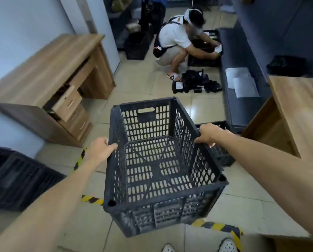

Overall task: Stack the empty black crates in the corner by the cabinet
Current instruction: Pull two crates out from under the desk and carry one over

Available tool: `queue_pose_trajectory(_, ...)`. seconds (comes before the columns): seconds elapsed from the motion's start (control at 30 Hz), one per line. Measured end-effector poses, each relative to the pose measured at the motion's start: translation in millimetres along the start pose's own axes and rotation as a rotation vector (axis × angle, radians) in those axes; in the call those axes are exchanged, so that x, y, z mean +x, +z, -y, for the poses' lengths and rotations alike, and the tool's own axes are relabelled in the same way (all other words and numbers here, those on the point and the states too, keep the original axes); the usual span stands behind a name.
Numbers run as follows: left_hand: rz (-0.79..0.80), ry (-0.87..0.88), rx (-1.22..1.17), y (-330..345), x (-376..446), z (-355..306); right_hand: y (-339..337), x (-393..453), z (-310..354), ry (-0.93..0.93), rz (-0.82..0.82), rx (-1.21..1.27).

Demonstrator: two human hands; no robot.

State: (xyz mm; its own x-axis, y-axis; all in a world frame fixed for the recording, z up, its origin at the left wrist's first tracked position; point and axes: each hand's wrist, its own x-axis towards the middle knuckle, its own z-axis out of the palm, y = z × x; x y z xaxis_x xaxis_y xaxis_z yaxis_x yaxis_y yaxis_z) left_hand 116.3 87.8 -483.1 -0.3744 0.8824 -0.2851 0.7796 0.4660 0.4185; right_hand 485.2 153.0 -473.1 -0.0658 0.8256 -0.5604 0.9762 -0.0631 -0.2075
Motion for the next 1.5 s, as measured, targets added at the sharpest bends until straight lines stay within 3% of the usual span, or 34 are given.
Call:
queue_pose_trajectory(0.2,-0.073,-0.087,-0.059,-59,-11,63,-20,-11,87,-0.158,-0.045,-0.060)
queue_pose_trajectory(0.5,-0.076,-0.222,-0.017,-74,-17,127,-5,19,156,-0.320,0.075,-0.222)
queue_pose_trajectory(0.83,-0.043,-0.388,-0.029,-97,19,131,-25,104,214,-0.450,0.142,-0.339)
queue_pose_trajectory(1.0,-0.100,-0.452,-0.064,-111,31,147,-37,128,263,-0.505,0.165,-0.270)
queue_pose_trajectory(1.2,-0.154,-0.522,-0.100,-161,37,212,-29,138,371,-0.625,0.113,-0.411)
queue_pose_trajectory(1.5,-0.196,-0.576,-0.163,-276,58,374,3,120,585,-0.794,0.016,-0.496)
